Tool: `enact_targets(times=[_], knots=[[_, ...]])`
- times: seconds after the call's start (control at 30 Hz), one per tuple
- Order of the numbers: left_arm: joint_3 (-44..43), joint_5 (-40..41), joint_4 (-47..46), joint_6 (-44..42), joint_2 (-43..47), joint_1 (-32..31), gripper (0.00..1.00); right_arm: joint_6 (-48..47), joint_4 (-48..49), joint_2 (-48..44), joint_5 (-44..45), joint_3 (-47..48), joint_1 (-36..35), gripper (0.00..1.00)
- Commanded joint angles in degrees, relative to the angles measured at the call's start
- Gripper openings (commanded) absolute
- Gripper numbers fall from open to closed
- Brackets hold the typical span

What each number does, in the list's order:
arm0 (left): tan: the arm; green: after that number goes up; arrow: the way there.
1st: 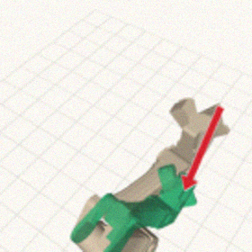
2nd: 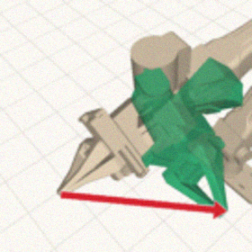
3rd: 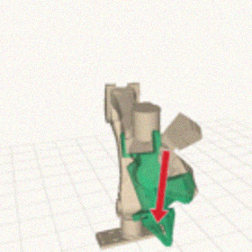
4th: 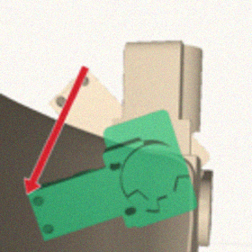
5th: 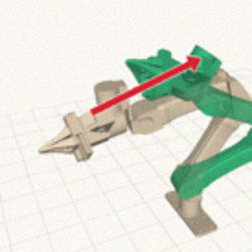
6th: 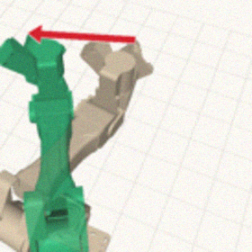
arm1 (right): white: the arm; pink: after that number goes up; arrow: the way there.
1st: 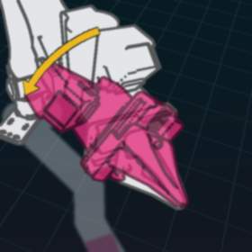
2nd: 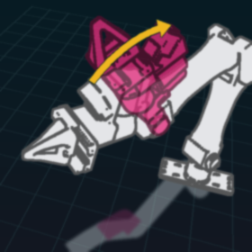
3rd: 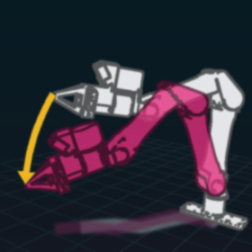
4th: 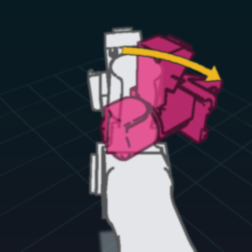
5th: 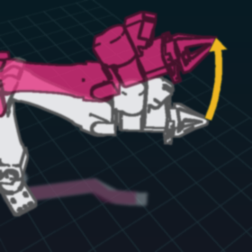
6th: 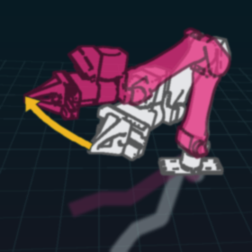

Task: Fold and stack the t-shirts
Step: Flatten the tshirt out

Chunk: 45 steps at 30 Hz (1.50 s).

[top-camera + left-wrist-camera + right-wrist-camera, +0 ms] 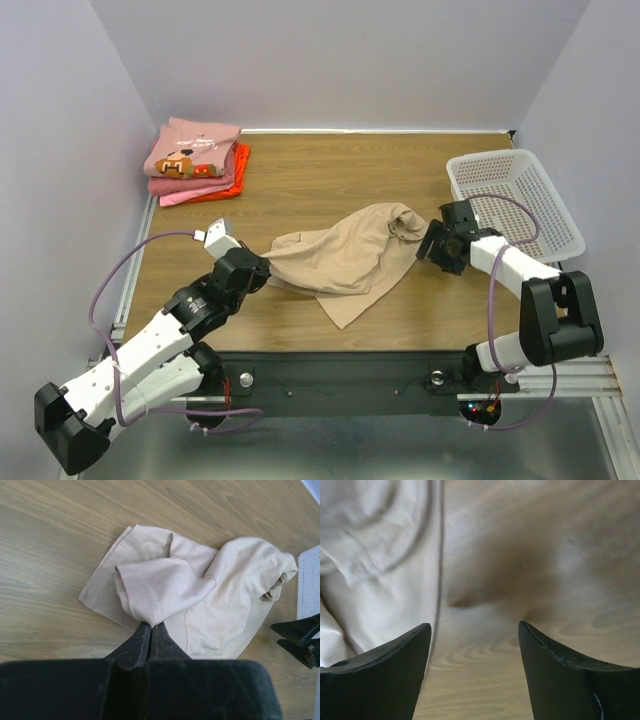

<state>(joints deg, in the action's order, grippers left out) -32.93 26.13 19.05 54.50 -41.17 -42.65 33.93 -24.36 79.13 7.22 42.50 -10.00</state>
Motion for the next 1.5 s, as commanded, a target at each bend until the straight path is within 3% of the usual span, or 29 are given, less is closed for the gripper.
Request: enact_targets(times=[0.0, 0.43, 0.8, 0.9, 0.93, 1.0, 1.1, 1.2, 1.47], knots=[[-2.9, 1.5, -2.5, -0.8, -0.1, 0.5, 0.00, 0.3, 6.1, 3.6, -1.7, 5.7, -0.5, 0.75], [-5.7, 0.9, -4.0, -2.6, -2.1, 1.0, 0.00, -3.4, 12.6, 8.7, -10.8, 10.0, -2.3, 0.74], [-4.8, 1.1, -3.1, -1.9, -0.6, 1.3, 0.00, -2.3, 14.1, 18.6, -7.0, 15.4, -2.5, 0.65], [-4.8, 1.3, -2.7, -1.8, -0.6, 1.4, 0.00, -1.6, 14.5, 20.7, -6.9, 16.6, -2.5, 0.49], [-4.8, 1.3, -2.6, -1.8, -0.4, 1.4, 0.00, -1.2, 14.6, 20.6, -6.9, 16.7, -2.5, 0.32], [-4.9, 1.4, -2.3, -1.6, -0.1, 1.5, 0.00, -1.0, 15.0, 19.4, -6.6, 16.5, -2.6, 0.17], [-5.0, 1.8, -1.8, -1.7, 0.4, 1.5, 0.00, -1.9, 14.7, 17.3, -6.3, 16.4, -2.5, 0.13], [-5.8, 2.5, -1.7, -2.3, 0.7, 1.6, 0.00, -2.6, 14.6, 14.1, -6.1, 16.1, -2.5, 0.00], [-9.5, 5.1, -1.3, -4.1, 1.3, 1.9, 0.00, -3.6, 14.5, 7.3, -6.0, 15.1, -2.4, 0.00]])
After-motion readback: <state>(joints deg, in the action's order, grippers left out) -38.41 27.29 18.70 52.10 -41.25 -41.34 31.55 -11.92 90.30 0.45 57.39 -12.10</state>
